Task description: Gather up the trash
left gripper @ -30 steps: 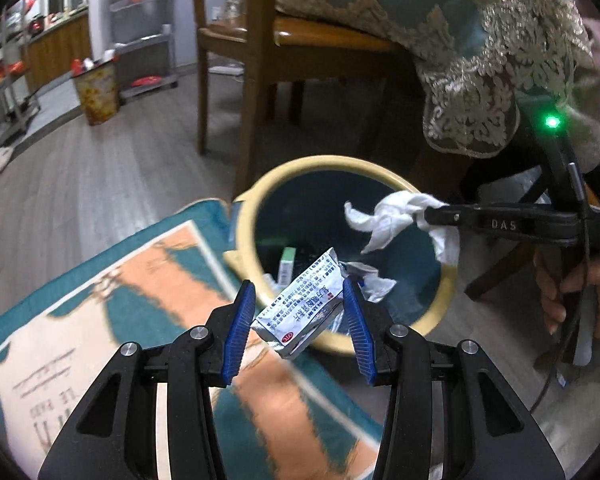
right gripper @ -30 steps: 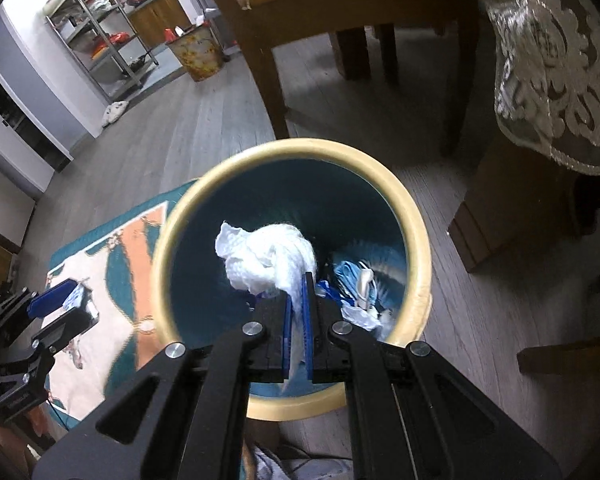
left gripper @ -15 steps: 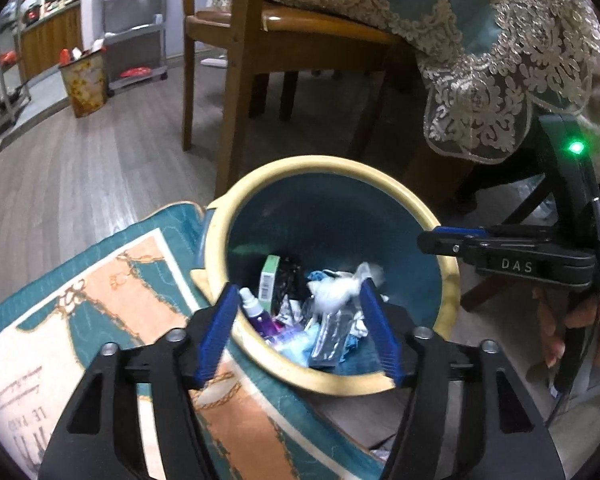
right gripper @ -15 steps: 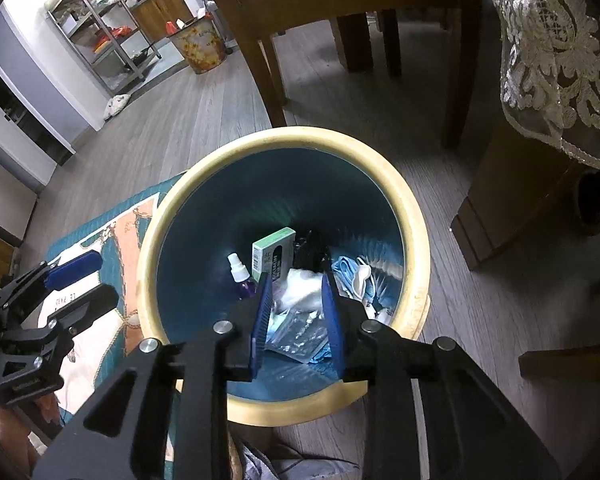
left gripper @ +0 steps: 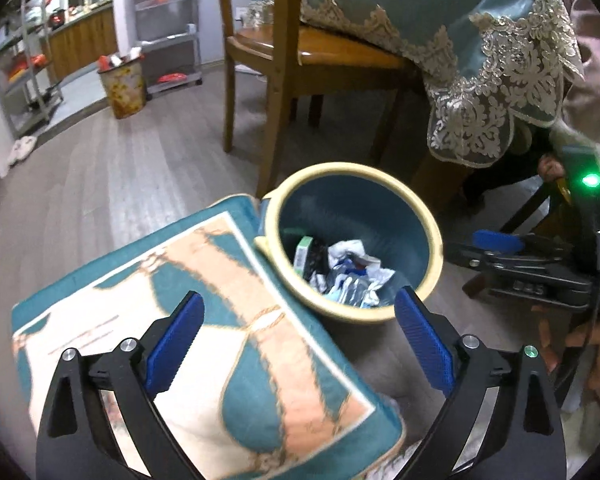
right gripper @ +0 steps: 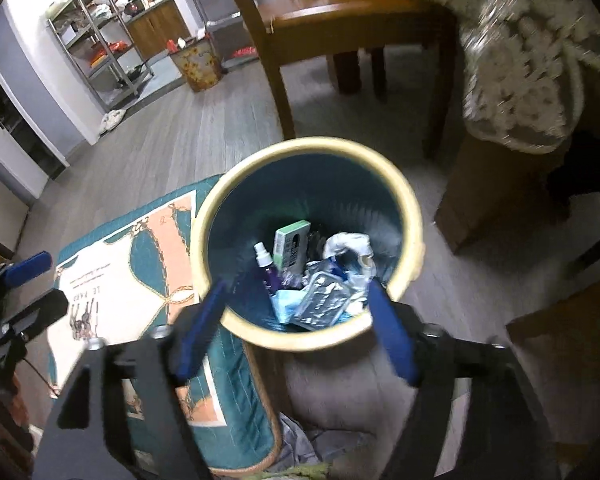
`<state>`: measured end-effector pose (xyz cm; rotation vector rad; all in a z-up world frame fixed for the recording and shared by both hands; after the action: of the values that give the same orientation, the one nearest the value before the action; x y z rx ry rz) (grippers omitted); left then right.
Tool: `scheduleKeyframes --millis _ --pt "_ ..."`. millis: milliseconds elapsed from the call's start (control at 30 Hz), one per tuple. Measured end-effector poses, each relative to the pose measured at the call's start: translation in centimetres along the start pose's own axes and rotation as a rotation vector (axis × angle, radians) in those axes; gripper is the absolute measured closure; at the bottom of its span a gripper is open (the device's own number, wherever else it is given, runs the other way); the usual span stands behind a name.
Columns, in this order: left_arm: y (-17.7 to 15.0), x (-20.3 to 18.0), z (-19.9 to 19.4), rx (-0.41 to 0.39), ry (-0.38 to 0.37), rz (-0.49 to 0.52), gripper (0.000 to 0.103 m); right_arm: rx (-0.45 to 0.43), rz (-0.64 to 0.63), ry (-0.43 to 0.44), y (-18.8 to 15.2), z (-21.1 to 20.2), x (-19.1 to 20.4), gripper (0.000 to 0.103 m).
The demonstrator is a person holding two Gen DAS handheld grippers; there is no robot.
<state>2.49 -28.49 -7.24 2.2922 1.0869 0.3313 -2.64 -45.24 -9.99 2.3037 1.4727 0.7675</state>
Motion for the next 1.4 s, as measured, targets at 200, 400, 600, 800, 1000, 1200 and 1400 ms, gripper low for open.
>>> scheduleKeyframes --millis 200,400,600,800,1000,1200,1400 --pt "-0.5 0.2 0.1 -0.034 0.058 0.021 0.005 -0.066 -0.06 -0.067 -0.6 -2.4 0.4 0.006" --pt "-0.8 -0.8 2.1 -0.005 0.042 0.059 0.005 -0.078 -0.065 -0.095 -0.6 -2.1 -0.2 0.006" --pt "-1.1 -0.8 2.4 -0.014 0.077 0.095 0.005 -0.078 -0.014 -0.105 -0.6 -1.9 -1.6 0.006" --pt "-1.0 -0.7 2.2 -0.03 0.094 0.105 0.005 -0.078 0.005 -0.102 -0.5 -1.9 -1.9 0.006" --pt "-0.9 -0.5 2.0 -0.038 0.101 0.105 0.005 -0.082 -0.012 -0.102 -0.5 -1.9 -1.6 0.006" --pt "-0.8 -0.3 1.9 -0.045 0.107 0.102 0.005 -0.084 -0.03 -0.111 -0.4 -1.9 -1.4 0.006" --pt "-0.8 -0.2 1.9 -0.046 0.107 0.097 0.005 -0.082 -0.049 -0.118 -0.4 -1.8 -1.1 0.006"
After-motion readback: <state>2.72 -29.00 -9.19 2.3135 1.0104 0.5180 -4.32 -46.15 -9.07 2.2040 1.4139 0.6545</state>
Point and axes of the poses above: each gripper's, at about its wrist camera, not at the fingertips, and z roughly the way its jaws point, x to its left, y to its top, the point moved 10 cm from there along z, roughly the way its jaws point, and after that the axes turned 4 degrees about y, right-handed, at the moved point
